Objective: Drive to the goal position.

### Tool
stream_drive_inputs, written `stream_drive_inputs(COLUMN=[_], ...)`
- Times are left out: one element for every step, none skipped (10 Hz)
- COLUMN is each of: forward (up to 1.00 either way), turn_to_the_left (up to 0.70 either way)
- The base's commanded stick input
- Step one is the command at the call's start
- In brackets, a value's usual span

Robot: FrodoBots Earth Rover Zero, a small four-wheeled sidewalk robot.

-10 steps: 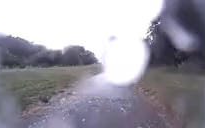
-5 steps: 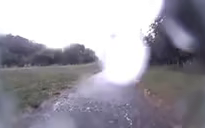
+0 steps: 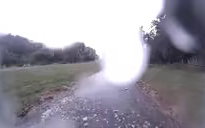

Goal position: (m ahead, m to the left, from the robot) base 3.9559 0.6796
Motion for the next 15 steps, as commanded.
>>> stream_drive_inputs(forward=[0.70,0.70,0.70,0.70,0.70,0.70,0.70,0.70,0.70,0.70,0.70,0.70,0.70,0.70,0.70], turn_to_the_left=[0.00,0.00,0.00,0.00,0.00,0.00,0.00,0.00,0.00,0.00,0.00,-0.28,-0.28,-0.28,-0.28])
